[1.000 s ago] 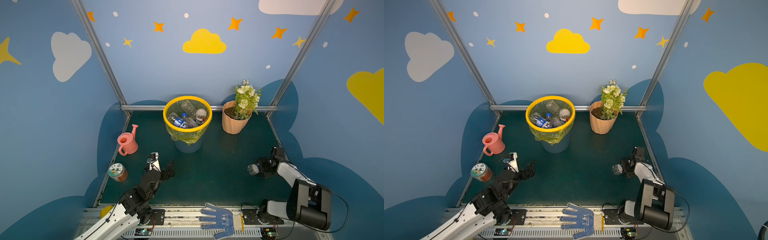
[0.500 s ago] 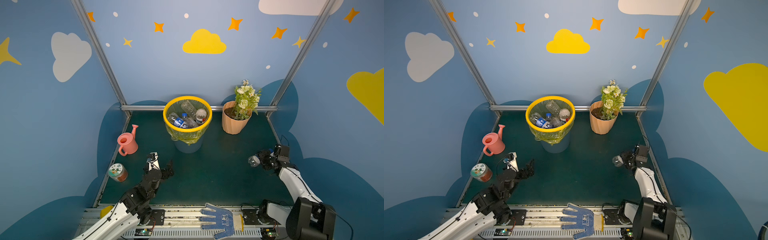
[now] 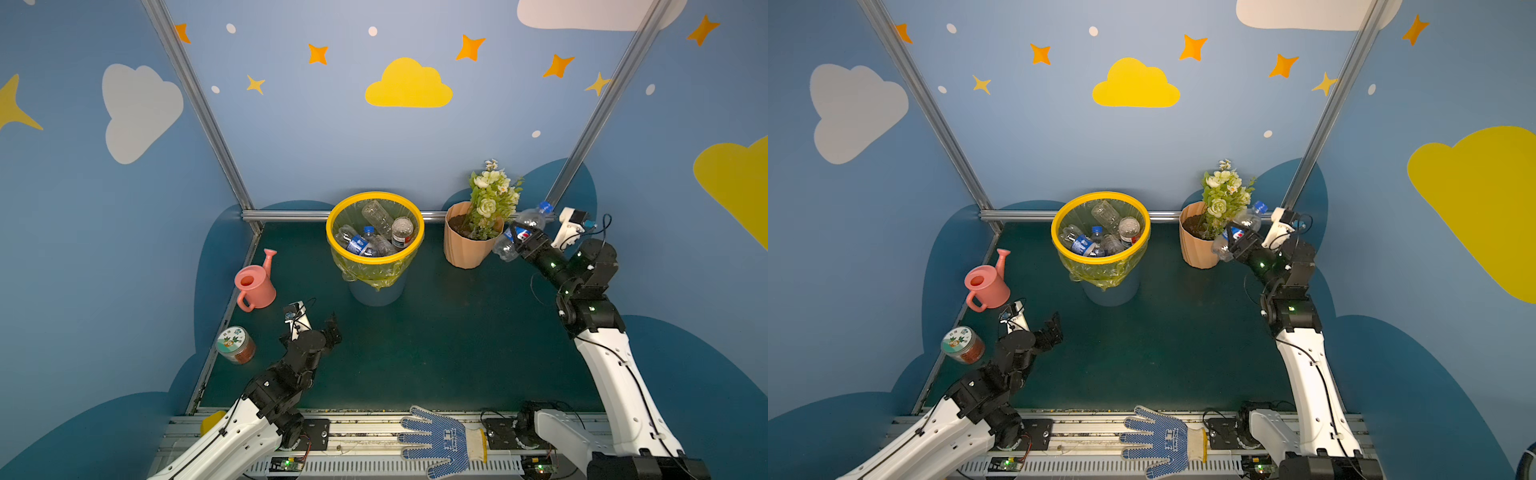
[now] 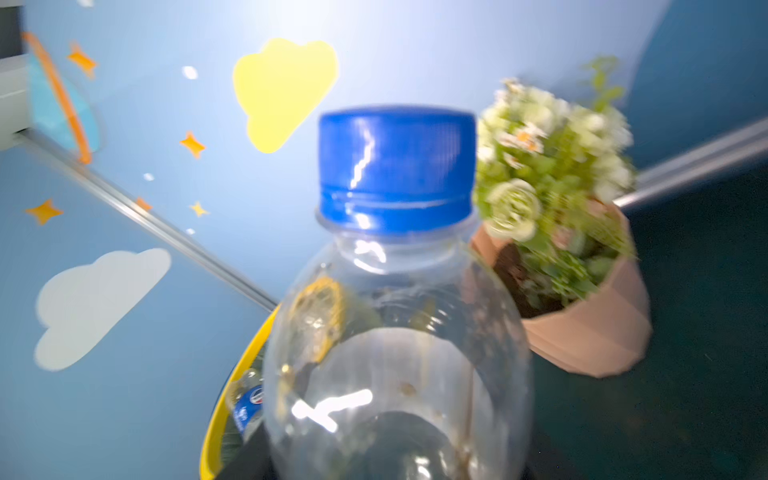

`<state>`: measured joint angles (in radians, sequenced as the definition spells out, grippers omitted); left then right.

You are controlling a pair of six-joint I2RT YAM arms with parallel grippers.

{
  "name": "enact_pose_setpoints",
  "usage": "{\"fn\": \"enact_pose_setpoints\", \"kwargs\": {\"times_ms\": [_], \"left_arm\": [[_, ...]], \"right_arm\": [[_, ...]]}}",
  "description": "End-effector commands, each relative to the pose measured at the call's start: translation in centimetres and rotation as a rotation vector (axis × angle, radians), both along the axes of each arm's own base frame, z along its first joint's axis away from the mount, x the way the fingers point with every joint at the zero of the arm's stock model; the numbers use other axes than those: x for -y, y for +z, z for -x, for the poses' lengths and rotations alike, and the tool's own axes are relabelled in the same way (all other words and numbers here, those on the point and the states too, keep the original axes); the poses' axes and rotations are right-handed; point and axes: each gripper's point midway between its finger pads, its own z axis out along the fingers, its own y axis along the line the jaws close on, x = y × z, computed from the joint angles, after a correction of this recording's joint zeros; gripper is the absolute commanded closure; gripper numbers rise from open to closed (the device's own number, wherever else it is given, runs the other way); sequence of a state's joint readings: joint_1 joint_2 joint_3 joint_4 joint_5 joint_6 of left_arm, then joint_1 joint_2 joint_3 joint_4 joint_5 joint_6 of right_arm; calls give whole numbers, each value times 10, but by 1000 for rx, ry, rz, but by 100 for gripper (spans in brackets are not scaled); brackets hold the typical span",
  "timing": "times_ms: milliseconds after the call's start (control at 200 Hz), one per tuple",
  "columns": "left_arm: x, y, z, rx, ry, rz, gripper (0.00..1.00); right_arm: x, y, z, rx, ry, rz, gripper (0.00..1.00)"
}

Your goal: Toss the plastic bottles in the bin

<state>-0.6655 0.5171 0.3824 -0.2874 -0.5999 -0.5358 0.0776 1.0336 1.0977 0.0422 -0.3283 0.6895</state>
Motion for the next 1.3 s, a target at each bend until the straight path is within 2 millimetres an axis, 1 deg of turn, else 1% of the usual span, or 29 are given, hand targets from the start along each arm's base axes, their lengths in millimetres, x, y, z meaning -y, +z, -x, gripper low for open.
{"fn": "enact_pose_setpoints", "kwargs": {"times_ms": [0,55,125,230,305,345,370,405,471,516,546,586,641,681,691,771,831,911,936,981,1076,1086,1116,1121,1156,1221,1246,1281,1296], "left_arm": [[0,7,2,4,-6,24,0],[1,7,2,-5,-13,21,0],[2,8,2,-21,-19,9,0],[3,7,2,-44,-27,-10,0],[4,7,2,-50,-32,-16,0],[5,7,2,-51,-36,-17,0],[5,7,2,-51,-38,-17,0],[6,8,2,-49,-42,-16,0],[7,10,1,-52,-49,-22,0],[6,11,2,-53,-50,-25,0],[6,12,2,-55,-48,-27,0],[5,14,2,-53,-49,-27,0],[5,14,3,-49,-47,-25,0],[4,14,3,-44,-43,-21,0],[4,15,3,-41,-42,-19,0],[4,15,2,-30,-37,-15,0],[4,15,1,-26,-35,-15,0],[4,18,0,-25,-38,-22,0],[4,18,0,-26,-39,-26,0],[3,19,-1,-25,-35,-34,0],[1,20,-1,-20,-23,-42,0],[0,20,-1,-19,-21,-42,0],[-1,20,-1,-16,-15,-44,0],[-1,21,-1,-15,-14,-44,0],[-3,21,-1,-12,-4,-44,0],[-7,20,-1,-5,17,-47,0],[-8,21,-1,-1,23,-50,0],[-11,21,-1,4,34,-57,0],[-12,20,-1,5,40,-60,0]], "right_arm": [[-34,56,-1,196,75,22,44],[-61,70,-6,225,143,16,44],[-105,79,-12,242,246,27,44],[-179,65,-28,198,410,49,44],[-229,42,-39,146,524,84,43],[-251,26,-46,102,571,114,39],[-262,16,-50,76,598,138,34],[-273,6,-54,44,636,177,23],[-273,-3,-62,-15,632,238,18],[-266,5,-61,-9,614,271,13],[-256,14,-59,6,580,291,11],[-239,26,-57,32,517,310,9],[-213,50,-47,97,435,309,7],[-197,58,-40,131,388,303,6],[-192,63,-38,145,376,298,6],[-161,65,-29,149,301,298,6],[-140,62,-22,141,242,312,6],[-117,47,-14,142,167,347,6],[-110,37,-14,133,147,358,6],[-94,29,-9,132,105,368,6],[-57,-11,-7,92,-29,431,6],[-53,-12,-6,97,-45,438,6],[-40,-28,-6,87,-99,464,6],[-38,-27,-5,91,-110,464,6],[-21,-46,-5,73,-177,494,5],[4,-73,-3,81,-277,563,5],[13,-88,-2,74,-313,592,4],[25,-103,-1,74,-353,631,4],[29,-113,-1,66,-363,653,4]]}}
